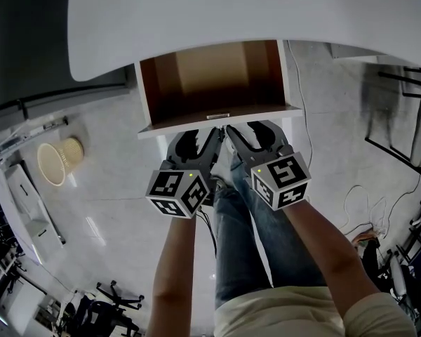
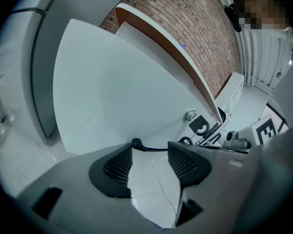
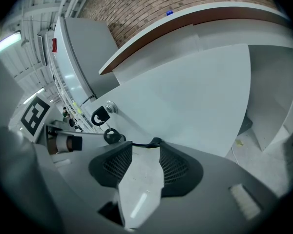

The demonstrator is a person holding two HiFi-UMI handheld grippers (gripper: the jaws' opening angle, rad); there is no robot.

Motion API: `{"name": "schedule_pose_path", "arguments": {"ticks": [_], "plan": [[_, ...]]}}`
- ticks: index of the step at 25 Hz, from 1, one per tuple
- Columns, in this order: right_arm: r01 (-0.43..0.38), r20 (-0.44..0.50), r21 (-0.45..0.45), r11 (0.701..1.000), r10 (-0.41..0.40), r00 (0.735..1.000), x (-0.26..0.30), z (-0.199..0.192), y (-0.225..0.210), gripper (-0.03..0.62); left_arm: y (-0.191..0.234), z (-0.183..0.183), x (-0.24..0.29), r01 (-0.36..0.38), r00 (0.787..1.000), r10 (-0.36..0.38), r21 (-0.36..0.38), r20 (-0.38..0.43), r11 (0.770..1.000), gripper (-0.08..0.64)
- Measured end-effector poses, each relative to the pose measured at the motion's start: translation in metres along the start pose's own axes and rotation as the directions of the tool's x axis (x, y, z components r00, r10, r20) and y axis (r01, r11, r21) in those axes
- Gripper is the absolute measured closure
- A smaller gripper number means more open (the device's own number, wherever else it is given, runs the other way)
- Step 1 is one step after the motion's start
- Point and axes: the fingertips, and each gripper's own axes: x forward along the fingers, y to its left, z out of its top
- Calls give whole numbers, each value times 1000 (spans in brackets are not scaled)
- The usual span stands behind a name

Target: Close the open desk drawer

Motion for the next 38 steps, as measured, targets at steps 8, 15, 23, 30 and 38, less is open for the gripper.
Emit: {"name": "schedule_pose_path", "arguments": {"ticks": [8, 15, 23, 30, 38], "plan": [[9, 14, 0, 1000, -9, 1000, 10, 16, -9, 411, 3, 16, 13, 2, 1000, -2, 6, 10, 1000, 331], [13, 32, -5, 1000, -12, 999, 12, 27, -19, 410, -1, 26, 23, 6, 1000, -7, 11, 23, 1000, 333], [15, 35, -11, 1000, -14, 999, 26, 35, -18, 411, 11, 36, 28, 8, 1000, -8, 10, 24, 1000, 333], [14, 43, -17, 1000, -14, 999, 30, 44, -22, 411, 11, 46, 33, 10, 1000, -10, 13, 28, 1000, 333], [13, 54, -23, 1000, -12, 998, 41, 54, -27, 411, 18, 57, 42, 8, 999, -9, 15, 38, 1000, 333]]}}
